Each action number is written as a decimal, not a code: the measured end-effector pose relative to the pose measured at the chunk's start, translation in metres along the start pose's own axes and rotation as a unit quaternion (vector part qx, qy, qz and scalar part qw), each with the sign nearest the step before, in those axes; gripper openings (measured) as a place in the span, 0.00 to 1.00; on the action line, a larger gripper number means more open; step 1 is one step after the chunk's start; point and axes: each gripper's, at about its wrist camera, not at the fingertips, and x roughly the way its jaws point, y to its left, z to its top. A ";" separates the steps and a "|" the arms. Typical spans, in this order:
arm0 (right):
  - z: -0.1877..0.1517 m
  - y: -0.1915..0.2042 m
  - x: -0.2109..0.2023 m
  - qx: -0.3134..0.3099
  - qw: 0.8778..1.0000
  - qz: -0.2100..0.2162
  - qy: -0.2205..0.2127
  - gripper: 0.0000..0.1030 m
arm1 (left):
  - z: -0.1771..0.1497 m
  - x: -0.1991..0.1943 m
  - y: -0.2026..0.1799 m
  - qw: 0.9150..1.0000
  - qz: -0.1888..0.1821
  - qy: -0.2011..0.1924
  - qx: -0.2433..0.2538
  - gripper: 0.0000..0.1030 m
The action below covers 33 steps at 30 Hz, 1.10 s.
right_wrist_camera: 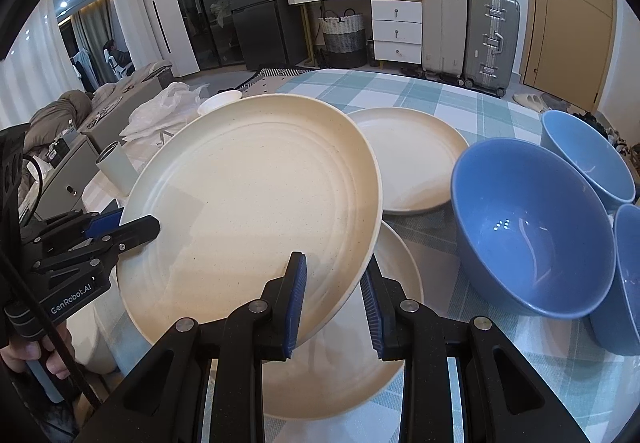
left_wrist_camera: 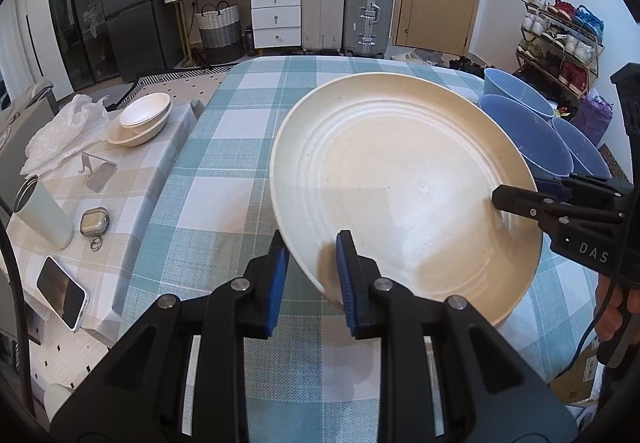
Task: Organize plates and bowls
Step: 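Lift and carry the cream plate with both tools over another cream plate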
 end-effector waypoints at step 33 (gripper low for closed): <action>-0.037 -0.019 0.014 0.011 0.999 -0.023 0.037 0.28 | -0.033 0.038 -0.028 0.999 -0.012 0.039 0.024 0.21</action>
